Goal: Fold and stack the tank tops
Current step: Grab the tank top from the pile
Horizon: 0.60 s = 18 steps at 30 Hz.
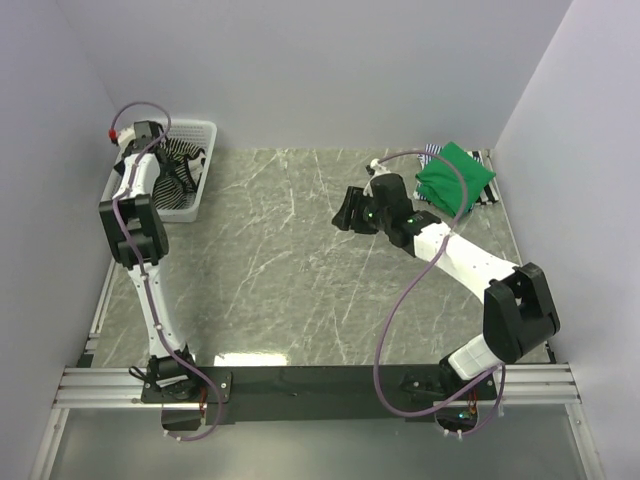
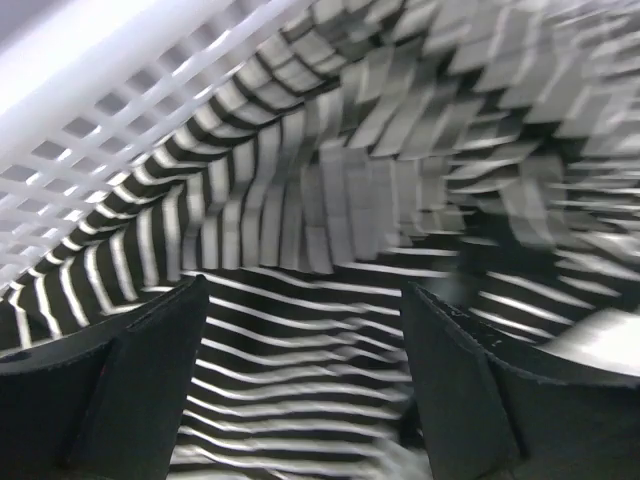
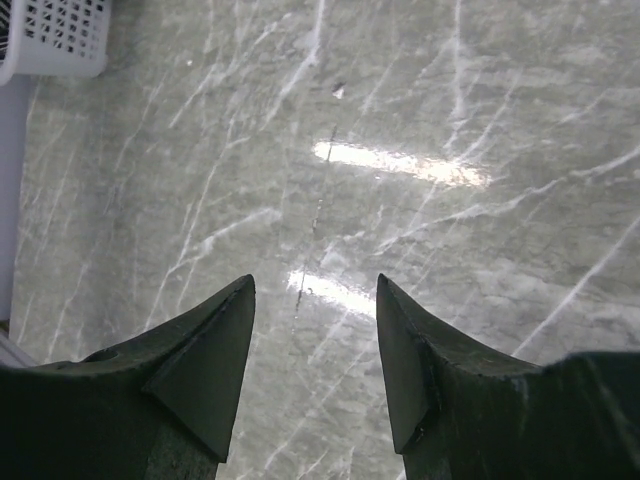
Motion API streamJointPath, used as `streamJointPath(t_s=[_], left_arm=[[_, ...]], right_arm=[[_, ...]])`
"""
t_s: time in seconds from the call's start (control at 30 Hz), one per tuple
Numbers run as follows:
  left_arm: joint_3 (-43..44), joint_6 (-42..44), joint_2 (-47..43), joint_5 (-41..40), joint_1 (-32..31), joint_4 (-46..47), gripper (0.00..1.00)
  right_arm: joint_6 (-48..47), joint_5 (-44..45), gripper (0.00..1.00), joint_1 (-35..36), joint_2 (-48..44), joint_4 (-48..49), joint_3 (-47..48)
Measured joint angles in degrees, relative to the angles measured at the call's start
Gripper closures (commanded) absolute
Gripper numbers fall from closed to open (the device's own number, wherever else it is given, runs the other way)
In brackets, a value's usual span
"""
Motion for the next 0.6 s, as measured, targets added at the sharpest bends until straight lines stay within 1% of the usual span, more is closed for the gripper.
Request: streamJointPath(t_s=[0.07,0.2,0.27,0.37,0.4,0.47,0.5,0.57,0.6], left_arm=[[0.5,1.0,2.2,-1.0,1.0,-1.6,0.16],[0.5,2.6,3.3,-2.1,1.6,-3.0,0.16],[1.2,3.1,3.6,-2.6,1.6,-3.0,0.18],[2.3,3.9,4.8,-3.0,1.6,-2.8,0.25],[2.4,4.1,5.3,-3.1,1.6,-2.6,0.3],[2.3,4.2,5.9,-3.0,1.6,-2.3,0.36],[2.3,4.2,6.1,-3.0,1.6,-2.1,0.47],[2.3,4.2,6.3,-2.8,1.6,-1.3,0.6],[2.3,4.3,6.3,-2.6,1.5,-0.9,0.73]], right_arm=[[0.0,-0.4,0.41,0.4,0.0,0.7,-0.3],[0.0,-1.0,0.41,0.9,0.0,2.4,-0.7],[0.0,-1.1,0.41,0.9,0.0,2.8,-1.2],[0.0,-1.2,0.42,0.9,-0.1,3.2,-2.0],[-0.1,-1.2,0.42,0.9,-0.1,3.1,-2.1],[-0.2,-1.2,0.42,1.0,-0.1,3.2,-2.2],[-0.2,-1.2,0.42,1.0,-0.1,3.3,-2.2],[-0.3,-1.2,0.43,1.0,-0.1,3.2,-2.2],[-0.3,-1.2,0.43,1.0,-0.1,3.3,-2.2]])
